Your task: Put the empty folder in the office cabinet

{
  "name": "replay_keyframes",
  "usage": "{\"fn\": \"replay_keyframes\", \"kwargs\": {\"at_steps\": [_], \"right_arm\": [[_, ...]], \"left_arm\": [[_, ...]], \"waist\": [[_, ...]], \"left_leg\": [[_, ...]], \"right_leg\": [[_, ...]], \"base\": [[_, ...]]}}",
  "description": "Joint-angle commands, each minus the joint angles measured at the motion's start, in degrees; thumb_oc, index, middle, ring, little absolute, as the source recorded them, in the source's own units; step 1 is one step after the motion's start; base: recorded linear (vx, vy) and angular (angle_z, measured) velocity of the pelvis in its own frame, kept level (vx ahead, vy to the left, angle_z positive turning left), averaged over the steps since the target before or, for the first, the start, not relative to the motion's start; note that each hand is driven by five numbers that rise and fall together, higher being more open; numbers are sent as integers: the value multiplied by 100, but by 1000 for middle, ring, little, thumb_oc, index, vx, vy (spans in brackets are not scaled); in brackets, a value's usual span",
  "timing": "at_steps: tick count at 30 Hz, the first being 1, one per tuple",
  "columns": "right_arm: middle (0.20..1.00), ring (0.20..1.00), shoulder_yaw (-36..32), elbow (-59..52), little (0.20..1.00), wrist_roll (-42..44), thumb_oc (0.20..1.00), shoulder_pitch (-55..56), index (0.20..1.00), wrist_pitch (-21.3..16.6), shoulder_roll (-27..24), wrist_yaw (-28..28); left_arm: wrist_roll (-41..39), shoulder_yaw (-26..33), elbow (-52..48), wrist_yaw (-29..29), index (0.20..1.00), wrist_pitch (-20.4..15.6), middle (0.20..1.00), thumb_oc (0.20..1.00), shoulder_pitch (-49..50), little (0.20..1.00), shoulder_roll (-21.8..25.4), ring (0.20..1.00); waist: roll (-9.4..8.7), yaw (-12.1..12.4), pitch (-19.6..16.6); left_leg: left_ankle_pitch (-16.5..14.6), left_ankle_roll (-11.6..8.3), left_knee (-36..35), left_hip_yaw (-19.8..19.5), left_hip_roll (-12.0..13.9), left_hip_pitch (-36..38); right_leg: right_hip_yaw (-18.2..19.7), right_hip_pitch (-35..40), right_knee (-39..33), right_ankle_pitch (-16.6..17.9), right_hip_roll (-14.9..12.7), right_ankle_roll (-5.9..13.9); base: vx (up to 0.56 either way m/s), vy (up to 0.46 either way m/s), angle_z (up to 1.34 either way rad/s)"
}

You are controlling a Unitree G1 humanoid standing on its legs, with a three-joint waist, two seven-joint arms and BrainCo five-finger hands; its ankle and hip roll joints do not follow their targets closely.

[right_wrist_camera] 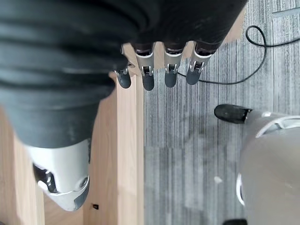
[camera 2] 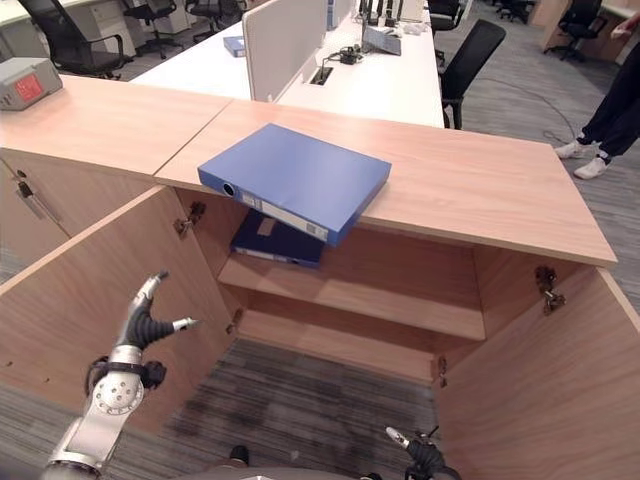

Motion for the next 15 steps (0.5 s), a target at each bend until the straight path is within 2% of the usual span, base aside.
{"fn": "replay_keyframes", "kwargs": {"at_steps": [1,3,9,12,15], "right_arm": [[1000,1000,15,12,1000,-57,1000,-400,1000,-210,74,-53],[1000,1000,136,46,1000,-33,1000,-355,1000,-196,85,32],[1000,1000,185,96,1000,-48,1000,-376,1000,-221,102,18],[1000,1000,367,163,1000,-115,1000,-361,1000,-203,38,78],[1000,1000,375,184,1000,-113,1000,-389,1000,-203,32,75]], "left_arm": [[452,103,-271,333,1000,-330,1000,1000,-530,1000,223,1000],[1017,172,-778,482,1000,-359,1000,1000,-800,1000,661,1000],[1402,170,-862,696,1000,-235,1000,1000,-1101,1000,858,1000],[1883,-299,-711,685,1000,-125,1000,1000,-2014,1000,1353,1000],[1867,-459,-602,666,1000,-117,1000,1000,-2276,1000,1397,1000]], "waist": [[11,58,257],[55,-24,216],[88,-100,197],[156,-302,137],[166,-344,131]], "left_leg": [[-776,72,72,326,-266,216],[-794,32,72,375,-233,290],[-804,16,72,399,-223,331],[-816,4,72,445,-218,390],[-819,6,72,460,-218,401]], "right_leg": [[25,80,210,-541,-224,299],[29,112,174,-535,-209,309],[57,124,161,-536,-194,303],[134,131,162,-543,-167,298],[158,116,186,-554,-161,299]], "base": [[14,-42,-2],[33,-57,-2],[19,-17,-3],[20,2,-4],[7,9,-6]]}}
